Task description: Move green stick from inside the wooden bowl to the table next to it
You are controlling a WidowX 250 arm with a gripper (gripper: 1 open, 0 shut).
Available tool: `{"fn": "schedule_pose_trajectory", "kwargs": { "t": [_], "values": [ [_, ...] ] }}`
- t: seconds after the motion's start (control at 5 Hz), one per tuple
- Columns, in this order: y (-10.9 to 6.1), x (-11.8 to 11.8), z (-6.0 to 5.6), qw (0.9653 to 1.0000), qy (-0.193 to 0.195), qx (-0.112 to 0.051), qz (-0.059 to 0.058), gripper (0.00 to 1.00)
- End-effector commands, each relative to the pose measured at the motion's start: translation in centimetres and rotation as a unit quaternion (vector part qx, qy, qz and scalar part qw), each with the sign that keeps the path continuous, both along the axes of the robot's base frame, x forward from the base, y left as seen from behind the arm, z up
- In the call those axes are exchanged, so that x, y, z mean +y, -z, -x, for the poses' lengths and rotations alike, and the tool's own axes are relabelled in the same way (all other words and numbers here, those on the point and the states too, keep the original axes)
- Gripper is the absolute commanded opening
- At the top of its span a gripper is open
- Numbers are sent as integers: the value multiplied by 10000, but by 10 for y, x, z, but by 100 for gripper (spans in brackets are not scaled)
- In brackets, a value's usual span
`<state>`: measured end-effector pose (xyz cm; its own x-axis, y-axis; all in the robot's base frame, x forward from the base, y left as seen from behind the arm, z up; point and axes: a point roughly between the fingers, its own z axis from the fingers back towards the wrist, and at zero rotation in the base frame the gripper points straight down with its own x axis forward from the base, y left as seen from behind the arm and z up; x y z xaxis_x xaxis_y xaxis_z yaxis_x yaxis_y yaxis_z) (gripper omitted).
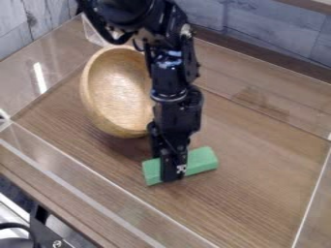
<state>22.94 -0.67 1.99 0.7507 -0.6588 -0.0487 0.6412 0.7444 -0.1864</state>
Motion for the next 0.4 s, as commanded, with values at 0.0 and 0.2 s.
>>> {"fn": "schedule_pose_trajectory", "kwargs": {
  "t": [0.0,0.2],
  "values": [
    [-3,-1,-7,10000,35,-58,-11,0],
    [-4,-3,-11,10000,-2,-77,10,0]
  ]
}}
